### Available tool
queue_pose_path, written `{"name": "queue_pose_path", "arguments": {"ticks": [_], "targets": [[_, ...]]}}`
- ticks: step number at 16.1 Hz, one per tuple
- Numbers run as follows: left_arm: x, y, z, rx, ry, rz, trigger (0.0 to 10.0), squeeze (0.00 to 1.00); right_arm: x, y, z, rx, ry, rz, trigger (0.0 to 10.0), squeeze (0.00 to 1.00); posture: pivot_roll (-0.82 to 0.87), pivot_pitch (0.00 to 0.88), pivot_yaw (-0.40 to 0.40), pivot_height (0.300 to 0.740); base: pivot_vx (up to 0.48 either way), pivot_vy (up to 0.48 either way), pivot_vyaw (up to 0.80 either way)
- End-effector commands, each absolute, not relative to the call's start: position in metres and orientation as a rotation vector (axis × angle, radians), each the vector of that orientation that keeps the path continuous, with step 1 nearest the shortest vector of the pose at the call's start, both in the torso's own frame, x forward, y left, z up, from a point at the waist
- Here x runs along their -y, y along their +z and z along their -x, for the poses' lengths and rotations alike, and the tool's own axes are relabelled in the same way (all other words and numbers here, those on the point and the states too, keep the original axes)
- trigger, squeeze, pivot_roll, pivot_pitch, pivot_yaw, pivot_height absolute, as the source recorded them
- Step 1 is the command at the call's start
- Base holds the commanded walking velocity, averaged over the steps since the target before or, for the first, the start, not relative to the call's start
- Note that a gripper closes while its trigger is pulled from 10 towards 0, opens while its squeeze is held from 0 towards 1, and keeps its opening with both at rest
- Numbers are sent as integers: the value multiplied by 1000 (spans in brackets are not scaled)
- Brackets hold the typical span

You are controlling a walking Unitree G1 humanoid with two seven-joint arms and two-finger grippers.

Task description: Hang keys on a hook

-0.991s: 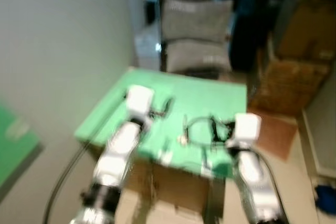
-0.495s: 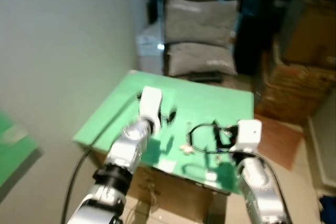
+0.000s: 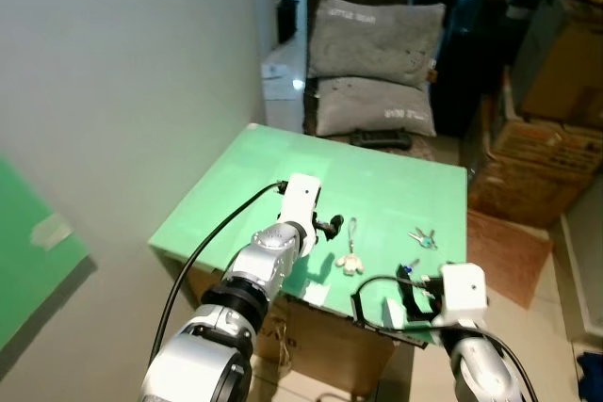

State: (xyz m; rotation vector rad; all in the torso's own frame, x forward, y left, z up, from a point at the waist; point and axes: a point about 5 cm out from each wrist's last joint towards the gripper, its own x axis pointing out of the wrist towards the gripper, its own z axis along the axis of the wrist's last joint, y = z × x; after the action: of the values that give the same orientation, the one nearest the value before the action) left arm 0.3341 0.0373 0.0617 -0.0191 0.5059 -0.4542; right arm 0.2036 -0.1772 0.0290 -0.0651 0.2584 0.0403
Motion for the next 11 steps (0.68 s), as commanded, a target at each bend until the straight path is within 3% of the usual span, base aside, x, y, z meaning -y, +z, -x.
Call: {"name": "queue_pose_path", "arguments": {"ticks": [1,11], "targets": [[-26,65,-334,-500,-475,19,10000,0,177,35,-202,-243,36,82,10000,0,-187,23,92,740,0,0,0],[21,56,-311,-554,-603,43,10000,0,159,47,-159,-243,95,124,10000,0,-265,144,125,740,0,0,0]]}}
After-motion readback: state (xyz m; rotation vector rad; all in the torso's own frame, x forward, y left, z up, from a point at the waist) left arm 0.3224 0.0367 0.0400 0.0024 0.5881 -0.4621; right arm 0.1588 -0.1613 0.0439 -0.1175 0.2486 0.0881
